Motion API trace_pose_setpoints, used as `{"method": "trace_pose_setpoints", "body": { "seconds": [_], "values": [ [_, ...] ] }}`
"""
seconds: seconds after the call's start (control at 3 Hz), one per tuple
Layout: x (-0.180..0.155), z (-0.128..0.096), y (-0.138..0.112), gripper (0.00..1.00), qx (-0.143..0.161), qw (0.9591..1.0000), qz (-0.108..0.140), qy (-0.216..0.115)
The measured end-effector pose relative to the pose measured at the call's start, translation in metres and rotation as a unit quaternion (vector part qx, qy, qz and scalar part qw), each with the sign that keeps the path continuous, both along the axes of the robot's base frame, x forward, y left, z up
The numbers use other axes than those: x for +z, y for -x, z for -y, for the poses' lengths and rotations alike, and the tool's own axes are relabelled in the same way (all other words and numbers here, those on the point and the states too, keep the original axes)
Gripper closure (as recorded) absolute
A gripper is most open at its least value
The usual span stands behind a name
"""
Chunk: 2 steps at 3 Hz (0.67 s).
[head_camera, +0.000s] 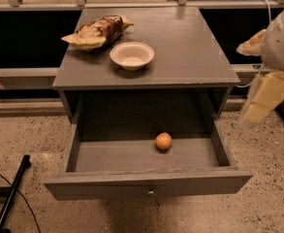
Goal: Pick orange from top drawer and place on counter
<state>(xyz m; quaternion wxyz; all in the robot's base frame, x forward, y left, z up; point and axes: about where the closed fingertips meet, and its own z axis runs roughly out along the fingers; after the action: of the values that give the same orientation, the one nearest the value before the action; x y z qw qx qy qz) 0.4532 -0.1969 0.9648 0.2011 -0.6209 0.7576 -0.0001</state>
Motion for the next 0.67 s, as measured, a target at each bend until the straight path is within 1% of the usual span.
{"method": "trace_pose_setpoints", "body": {
  "seconds": [0.33,0.67],
  "values": [
    [-0.059,-0.043,-0.019,0.00,0.074,0.9923,0.007,-0.099],
    [-0.053,-0.072,-0.031,0.00,0.108,0.9831,0.044,-0.141]
  ]
}}
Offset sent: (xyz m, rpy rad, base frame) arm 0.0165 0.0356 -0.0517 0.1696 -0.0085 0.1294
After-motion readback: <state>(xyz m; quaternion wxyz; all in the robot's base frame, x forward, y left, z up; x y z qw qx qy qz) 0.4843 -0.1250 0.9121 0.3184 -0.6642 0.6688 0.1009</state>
